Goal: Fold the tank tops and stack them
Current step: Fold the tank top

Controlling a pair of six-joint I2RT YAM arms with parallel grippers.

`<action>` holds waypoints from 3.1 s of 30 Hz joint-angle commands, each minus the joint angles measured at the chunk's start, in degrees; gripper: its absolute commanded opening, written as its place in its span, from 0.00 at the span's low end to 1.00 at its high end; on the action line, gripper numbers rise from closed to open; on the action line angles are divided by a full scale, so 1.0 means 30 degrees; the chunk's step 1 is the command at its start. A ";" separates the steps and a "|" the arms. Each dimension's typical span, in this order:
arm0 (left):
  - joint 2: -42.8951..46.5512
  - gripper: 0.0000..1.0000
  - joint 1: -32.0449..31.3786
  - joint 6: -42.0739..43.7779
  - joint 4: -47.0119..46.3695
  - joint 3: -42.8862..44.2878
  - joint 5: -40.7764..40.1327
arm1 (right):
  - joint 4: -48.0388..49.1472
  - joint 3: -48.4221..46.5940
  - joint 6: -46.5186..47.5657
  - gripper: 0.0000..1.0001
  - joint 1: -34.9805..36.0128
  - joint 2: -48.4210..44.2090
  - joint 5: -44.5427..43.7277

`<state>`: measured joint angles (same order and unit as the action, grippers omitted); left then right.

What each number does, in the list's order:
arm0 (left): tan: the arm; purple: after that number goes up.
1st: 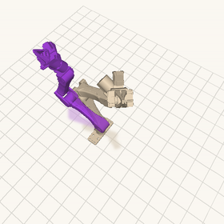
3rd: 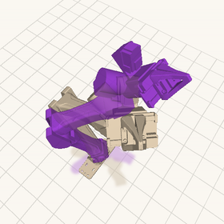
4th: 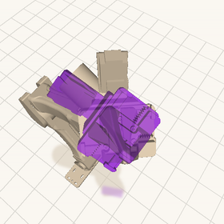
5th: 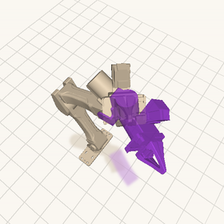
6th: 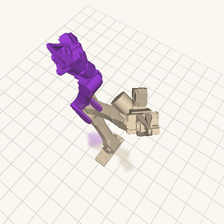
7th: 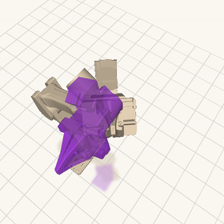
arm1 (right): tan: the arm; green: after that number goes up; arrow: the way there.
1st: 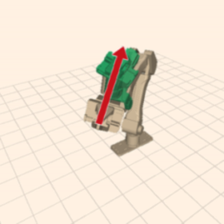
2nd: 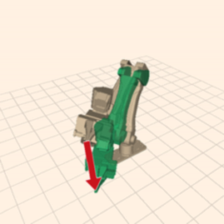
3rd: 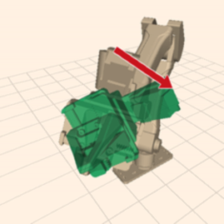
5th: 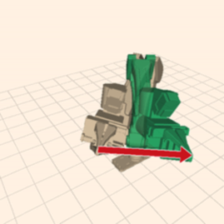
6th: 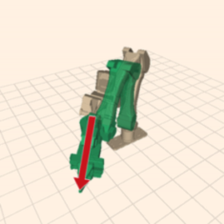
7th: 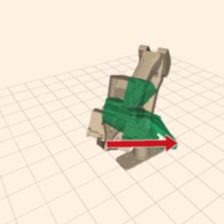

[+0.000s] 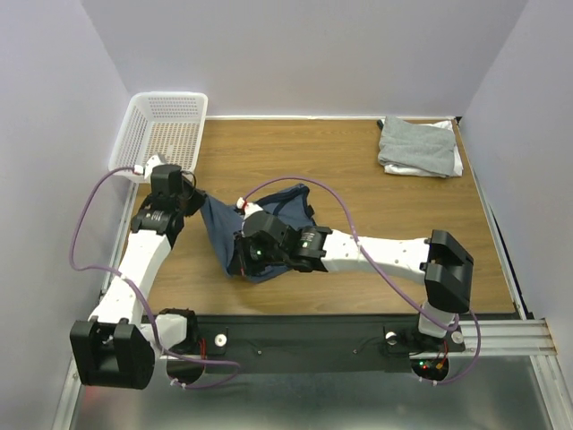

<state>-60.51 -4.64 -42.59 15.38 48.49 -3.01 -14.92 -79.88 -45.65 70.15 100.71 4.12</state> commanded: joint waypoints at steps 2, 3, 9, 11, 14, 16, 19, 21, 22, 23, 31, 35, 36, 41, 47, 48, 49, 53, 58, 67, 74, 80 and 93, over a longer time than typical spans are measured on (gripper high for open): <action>-0.1594 0.00 -0.2020 -0.0187 -0.2458 0.3257 -0.0256 | 0.0167 0.0753 -0.0076 0.00 -0.0412 -0.2391 0.1116; -0.2351 0.00 -0.2519 -0.0334 -0.2546 0.3580 -0.0664 | 0.0139 0.1307 -0.0164 0.00 -0.0734 -0.2629 0.1262; -0.5958 0.00 -0.5831 -0.1419 -0.3103 0.6217 -0.1868 | 0.0547 0.4263 -0.0720 0.00 -0.2638 -0.5348 0.1966; -0.7393 0.00 -0.6418 -0.1654 -0.3337 0.7125 -0.2015 | 0.0666 0.5205 -0.0867 0.00 -0.3401 -0.6172 0.2112; -0.9497 0.00 -0.7472 -0.1975 -0.3630 0.8442 -0.1986 | 0.0783 0.6905 -0.1102 0.00 -0.4365 -0.7608 0.2172; -1.0557 0.00 -0.8264 -0.2034 -0.3632 0.9585 -0.2045 | 0.0812 0.7813 -0.1248 0.00 -0.4836 -0.8663 0.2172; -1.2433 0.00 -0.9083 -0.2093 -0.3661 1.0843 -0.2045 | 0.0783 0.9541 -0.1424 0.00 -0.5774 -0.9949 0.2143; -1.3547 0.00 -0.9407 -0.2122 -0.3719 1.1344 -0.2016 | 0.0783 1.0797 -0.1512 0.01 -0.6358 -1.0510 0.2055; -1.3898 0.00 -0.9641 -0.2122 -0.3835 1.1724 -0.1929 | 0.0783 1.1240 -0.1541 0.01 -0.6507 -1.0947 0.1996; -1.4453 0.00 -0.9759 -0.2093 -0.3952 1.1872 -0.1812 | 0.0783 1.1970 -0.1571 0.01 -0.6711 -1.1154 0.1909; -1.6362 0.14 -1.0551 -0.0981 -0.6002 1.2402 -0.0288 | 0.0724 1.4845 -0.2449 0.23 -0.7679 -1.3087 0.0534; -1.6101 0.38 -1.0639 -0.0190 -0.7495 1.1906 0.0533 | -0.0327 1.5317 -0.3064 0.59 -0.7797 -1.4640 -0.0694; -1.5780 0.45 -1.0639 0.0072 -0.7643 1.1845 0.0620 | -0.1055 1.5230 -0.3094 0.62 -0.7797 -1.4904 -0.0960; -1.4081 0.50 -1.0347 0.0252 -0.7239 1.0939 -0.0050 | -0.3082 1.3739 -0.2481 0.67 -0.7826 -1.5553 -0.3128; -1.0161 0.42 -0.9440 -0.1329 -0.5155 0.7374 -0.2277 | -0.3261 0.9755 -0.0255 0.62 -0.7797 -1.0702 -0.4389; -0.9746 0.41 -0.9351 -0.1360 -0.4749 0.6840 -0.2163 | -0.3173 0.9228 0.0240 0.61 -0.7826 -0.9876 -0.4565; -0.9394 0.38 -0.9263 -0.1361 -0.4658 0.6313 -0.1988 | -0.3114 0.8382 0.0506 0.59 -0.7798 -0.9171 -0.4770; -0.7696 0.25 -0.9145 -0.1535 -0.4569 0.3237 -0.0992 | -0.2470 0.6298 0.1649 0.57 -0.8381 -0.6241 -0.5475; -0.6345 0.11 -0.9174 -0.1888 -0.5942 0.0218 0.0823 | -0.1387 0.3837 0.3377 0.50 -1.0694 -0.2960 -0.4334; -0.7075 0.01 -1.0199 -0.1536 -0.7118 -0.1368 0.2232 | -0.0536 0.0903 0.4142 0.44 -1.3391 0.2434 -0.1931; -0.8157 0.00 -1.0551 -0.1829 -0.7176 -0.2187 0.2174 | -0.0418 0.0669 0.4230 0.43 -1.4709 0.3988 -0.1842; -0.9241 0.00 -1.0610 -0.1742 -0.7205 -0.2393 0.2145 | -0.0418 0.0551 0.4200 0.43 -1.5501 0.4634 -0.1783; -0.9595 0.00 -1.0610 -0.1303 -0.7177 -0.2189 0.2145 | -0.0476 0.0317 0.4435 0.53 -1.5502 0.3787 -0.2807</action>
<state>-90.06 -36.27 -48.03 -6.61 41.95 3.64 -17.12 -77.17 -34.00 24.23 113.71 -0.45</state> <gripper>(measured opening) 0.036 0.511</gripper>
